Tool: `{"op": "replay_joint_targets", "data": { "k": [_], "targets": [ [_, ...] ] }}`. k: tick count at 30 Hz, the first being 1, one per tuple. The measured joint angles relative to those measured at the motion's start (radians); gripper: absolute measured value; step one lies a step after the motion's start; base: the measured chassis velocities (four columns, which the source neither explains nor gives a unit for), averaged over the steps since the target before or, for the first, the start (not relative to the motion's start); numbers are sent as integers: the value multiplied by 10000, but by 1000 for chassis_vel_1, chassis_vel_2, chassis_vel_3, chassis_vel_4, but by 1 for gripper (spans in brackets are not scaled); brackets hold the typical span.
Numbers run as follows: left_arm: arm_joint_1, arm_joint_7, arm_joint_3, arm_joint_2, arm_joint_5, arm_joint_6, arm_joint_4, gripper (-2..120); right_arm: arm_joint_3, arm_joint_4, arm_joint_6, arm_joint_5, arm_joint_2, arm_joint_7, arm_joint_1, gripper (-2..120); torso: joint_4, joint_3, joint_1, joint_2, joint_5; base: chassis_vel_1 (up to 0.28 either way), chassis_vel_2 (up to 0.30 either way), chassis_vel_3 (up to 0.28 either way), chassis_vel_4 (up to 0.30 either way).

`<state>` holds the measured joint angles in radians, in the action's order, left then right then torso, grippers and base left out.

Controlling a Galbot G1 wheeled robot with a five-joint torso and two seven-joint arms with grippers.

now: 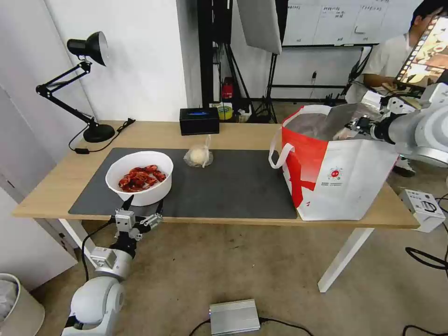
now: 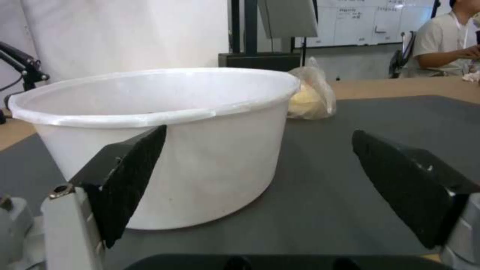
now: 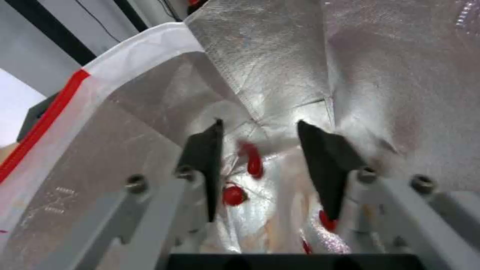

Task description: Pick up the trash from the table and place it into the takeout bag.

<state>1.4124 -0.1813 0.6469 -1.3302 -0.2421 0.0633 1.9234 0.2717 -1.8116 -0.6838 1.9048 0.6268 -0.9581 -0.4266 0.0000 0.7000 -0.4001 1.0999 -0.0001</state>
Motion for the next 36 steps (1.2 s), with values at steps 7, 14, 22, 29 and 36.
{"op": "replay_joint_targets", "data": {
  "k": [7, 14, 22, 29, 36],
  "targets": [
    [13, -3, 42, 37, 3, -8, 53, 100, 198, -268, 297, -157, -9, 216, -180, 67, -1, 0, 0, 0, 0, 0, 0, 0, 0],
    [107, -3, 171, 92, -29, -20, 175, 100, 624, -1137, 1999, -3042, -290, 3191, -1247, 96, 0, 0, 0, 0, 0, 0, 0, 0, 0],
    [275, -13, 325, 168, -193, -26, 293, 100, 645, -2270, 5758, -8318, -464, 6991, -3238, 100, -1, -1, 1, 1, -1, 0, 0, 0, 0],
    [411, -26, 445, 193, -194, -47, 452, 100, 335, -3006, 7272, -10769, -2, 7882, -4148, 100, 1, -1, 1, 1, -2, 0, 0, 0, 0],
    [516, -32, 504, 135, -183, -73, 585, 100, 530, -3277, 7884, -12298, 565, 8118, -5450, 100, 1, -1, 1, 1, -1, 0, 0, 0, 0]
  ]
}}
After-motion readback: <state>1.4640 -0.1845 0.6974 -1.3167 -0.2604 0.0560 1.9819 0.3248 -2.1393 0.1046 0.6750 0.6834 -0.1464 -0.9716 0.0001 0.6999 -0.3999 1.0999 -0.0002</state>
